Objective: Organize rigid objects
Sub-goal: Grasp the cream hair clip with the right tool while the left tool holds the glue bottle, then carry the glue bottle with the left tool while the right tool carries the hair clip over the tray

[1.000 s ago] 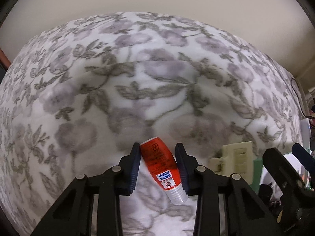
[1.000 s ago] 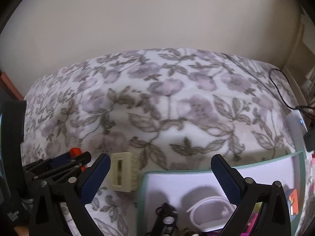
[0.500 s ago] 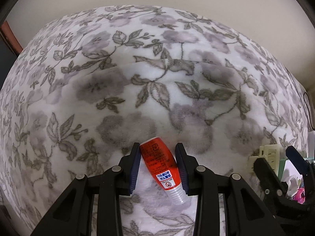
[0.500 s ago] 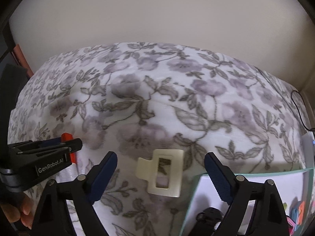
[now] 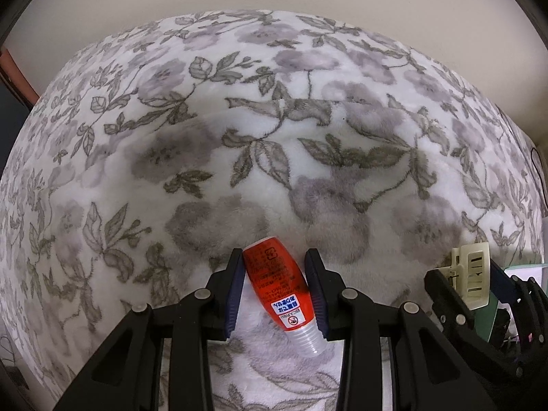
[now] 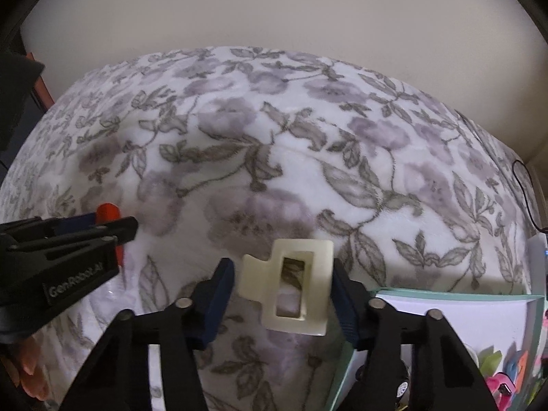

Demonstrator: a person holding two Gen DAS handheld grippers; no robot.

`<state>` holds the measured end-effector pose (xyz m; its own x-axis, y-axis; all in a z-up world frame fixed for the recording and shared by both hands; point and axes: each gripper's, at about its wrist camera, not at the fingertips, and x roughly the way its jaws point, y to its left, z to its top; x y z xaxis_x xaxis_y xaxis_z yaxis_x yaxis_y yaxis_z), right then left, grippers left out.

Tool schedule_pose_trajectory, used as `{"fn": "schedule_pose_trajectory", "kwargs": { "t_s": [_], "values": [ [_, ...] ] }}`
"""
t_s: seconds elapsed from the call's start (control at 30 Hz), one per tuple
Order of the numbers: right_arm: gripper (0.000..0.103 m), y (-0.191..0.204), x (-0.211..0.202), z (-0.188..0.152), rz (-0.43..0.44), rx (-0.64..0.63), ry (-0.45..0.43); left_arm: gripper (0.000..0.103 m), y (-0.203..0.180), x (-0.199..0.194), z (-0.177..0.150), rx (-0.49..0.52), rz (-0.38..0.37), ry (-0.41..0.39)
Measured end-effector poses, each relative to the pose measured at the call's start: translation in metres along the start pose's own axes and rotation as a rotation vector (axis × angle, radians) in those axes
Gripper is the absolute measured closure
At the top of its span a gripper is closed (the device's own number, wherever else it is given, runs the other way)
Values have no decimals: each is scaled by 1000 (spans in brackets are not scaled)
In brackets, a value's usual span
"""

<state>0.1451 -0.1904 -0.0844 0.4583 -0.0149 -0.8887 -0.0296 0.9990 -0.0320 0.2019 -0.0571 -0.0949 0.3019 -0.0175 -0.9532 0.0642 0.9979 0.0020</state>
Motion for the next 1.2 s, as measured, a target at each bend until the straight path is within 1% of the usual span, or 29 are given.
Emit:
{"fn": "schedule_pose_trajectory", "kwargs": {
  "t_s": [0.07, 0.23, 0.27, 0.43, 0.67, 0.8, 1.0, 1.1, 1.2],
  "values": [
    [52, 0, 0, 0, -9, -2, 1, 67, -1, -1, -1, -3, -1, -5],
    [52, -2, -4, -3, 8, 9, 3, 69, -3, -3, -2, 0, -14, 3],
    [52, -3, -6, -3, 14, 14, 2, 71, -3, -4, -3, -3, -22, 6],
    [53, -4, -21, -7, 35, 25, -2, 73, -4, -14, -10, -17, -53, 9],
    [53, -11, -62, -15, 68, 69, -32, 75, -5, -56, -26, -14, -79, -30],
    [53, -21, -88, -29, 40, 77, -43, 79, -8, -76, -37, -6, -90, -52],
    [53, -41, -118, -58, 37, 120, -55, 79, -19, -99, -55, 26, -109, -71],
    [53, -51, -132, -70, 12, 135, -66, 79, -28, -113, -64, 55, -123, -93],
    [53, -61, -144, -80, 7, 157, -79, 79, -42, -129, -76, 96, -131, -120]
  ]
}}
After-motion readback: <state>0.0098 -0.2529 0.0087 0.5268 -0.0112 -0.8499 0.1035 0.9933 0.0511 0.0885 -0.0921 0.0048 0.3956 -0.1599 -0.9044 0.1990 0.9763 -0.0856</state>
